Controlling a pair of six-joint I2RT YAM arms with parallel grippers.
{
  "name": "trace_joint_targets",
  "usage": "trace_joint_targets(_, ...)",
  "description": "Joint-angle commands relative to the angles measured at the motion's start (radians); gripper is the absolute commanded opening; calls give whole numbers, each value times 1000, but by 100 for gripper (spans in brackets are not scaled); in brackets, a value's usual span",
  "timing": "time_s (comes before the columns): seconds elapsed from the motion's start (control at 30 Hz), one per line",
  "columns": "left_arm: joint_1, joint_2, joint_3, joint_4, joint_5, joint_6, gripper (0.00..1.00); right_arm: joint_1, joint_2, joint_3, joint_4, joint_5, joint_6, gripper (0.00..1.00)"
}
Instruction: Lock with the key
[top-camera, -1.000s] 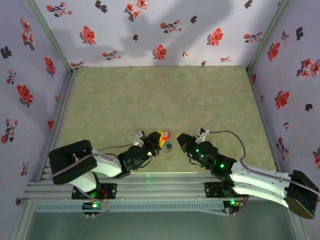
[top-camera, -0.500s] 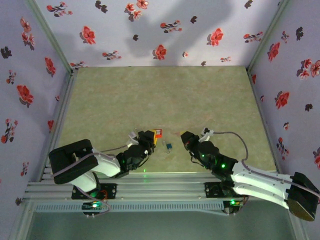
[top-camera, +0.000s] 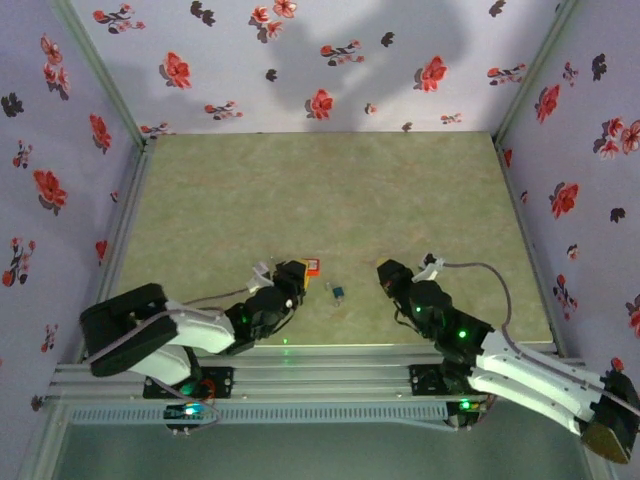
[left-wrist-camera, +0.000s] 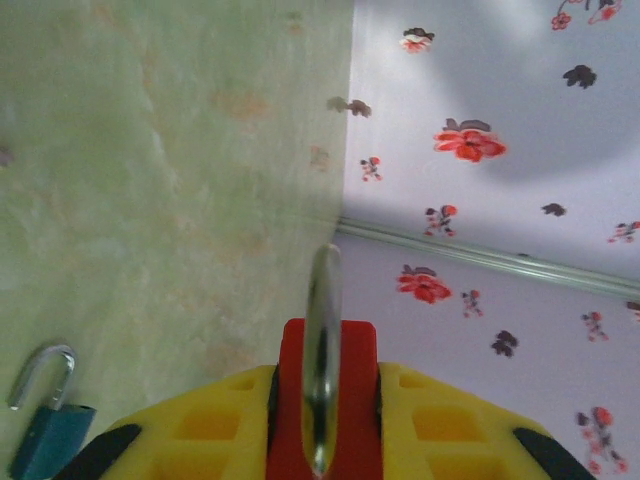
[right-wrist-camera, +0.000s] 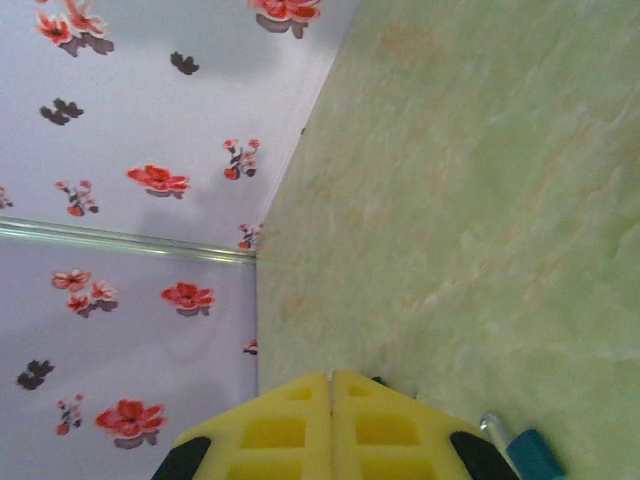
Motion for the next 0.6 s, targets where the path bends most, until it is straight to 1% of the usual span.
trace_joint_targets(0.0,38,-142,90,-328,52,128,0,-76,-7,70,-102,-97,-60,0)
trace_joint_targets(0.1,71,-242,172,-572,96,237,0,-148,-4,107,-148,-198,-91,0)
trace_joint_targets(0.23,132,-291,267,-780,204,370,0,-219,11,177,-238,-278,-147,0)
trace_joint_targets(0.4,212,-265,420,-1013,374,564,0,-291,48,282,-363,-379,-249,0)
trace_joint_targets(0.57,294,-175,588,-1219,520,770,0,-361,116,396,-499,-488,-373,0)
